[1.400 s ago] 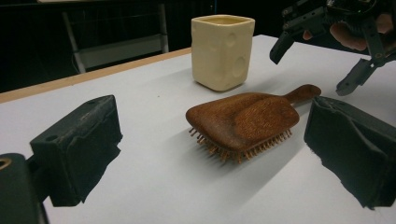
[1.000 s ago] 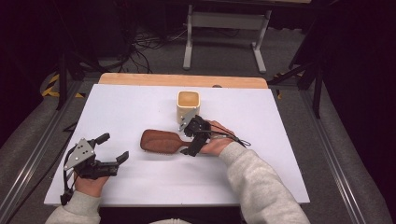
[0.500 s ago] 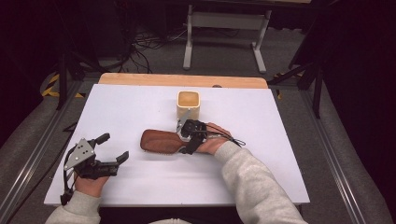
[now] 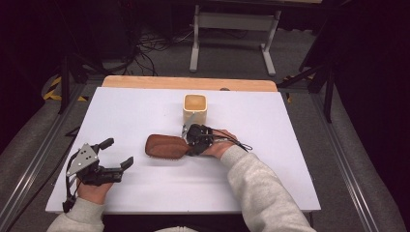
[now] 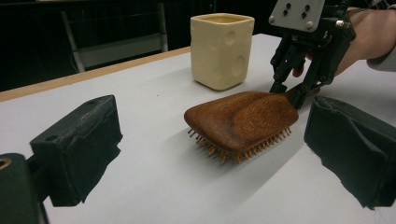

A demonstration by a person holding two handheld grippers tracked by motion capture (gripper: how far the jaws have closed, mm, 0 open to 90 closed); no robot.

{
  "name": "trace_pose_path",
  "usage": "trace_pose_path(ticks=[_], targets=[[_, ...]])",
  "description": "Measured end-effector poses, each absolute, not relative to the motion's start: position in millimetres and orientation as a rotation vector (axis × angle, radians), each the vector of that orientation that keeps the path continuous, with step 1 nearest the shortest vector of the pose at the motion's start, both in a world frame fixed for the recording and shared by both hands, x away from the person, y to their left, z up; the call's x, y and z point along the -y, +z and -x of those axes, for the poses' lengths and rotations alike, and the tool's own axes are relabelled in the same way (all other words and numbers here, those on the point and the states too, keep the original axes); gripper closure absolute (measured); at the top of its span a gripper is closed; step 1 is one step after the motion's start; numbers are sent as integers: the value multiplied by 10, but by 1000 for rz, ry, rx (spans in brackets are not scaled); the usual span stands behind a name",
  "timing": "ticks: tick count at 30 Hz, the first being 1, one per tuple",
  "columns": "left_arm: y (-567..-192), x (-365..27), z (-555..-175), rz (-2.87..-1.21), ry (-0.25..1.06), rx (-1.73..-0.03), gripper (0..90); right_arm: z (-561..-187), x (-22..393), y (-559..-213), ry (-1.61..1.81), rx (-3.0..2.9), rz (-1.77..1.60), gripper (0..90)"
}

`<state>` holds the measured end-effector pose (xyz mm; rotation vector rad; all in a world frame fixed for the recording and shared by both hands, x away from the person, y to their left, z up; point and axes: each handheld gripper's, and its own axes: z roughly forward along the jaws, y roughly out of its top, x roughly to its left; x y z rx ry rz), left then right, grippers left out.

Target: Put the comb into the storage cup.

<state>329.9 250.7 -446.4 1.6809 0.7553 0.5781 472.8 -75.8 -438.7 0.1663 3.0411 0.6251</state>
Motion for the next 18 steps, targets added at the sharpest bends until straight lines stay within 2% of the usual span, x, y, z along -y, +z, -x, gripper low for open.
trace_pose_path(ticks=[18], targets=[[-4461, -2514, -3298, -1672, 580, -758, 49, -4688, 761, -4374, 608, -3019, -139, 722]])
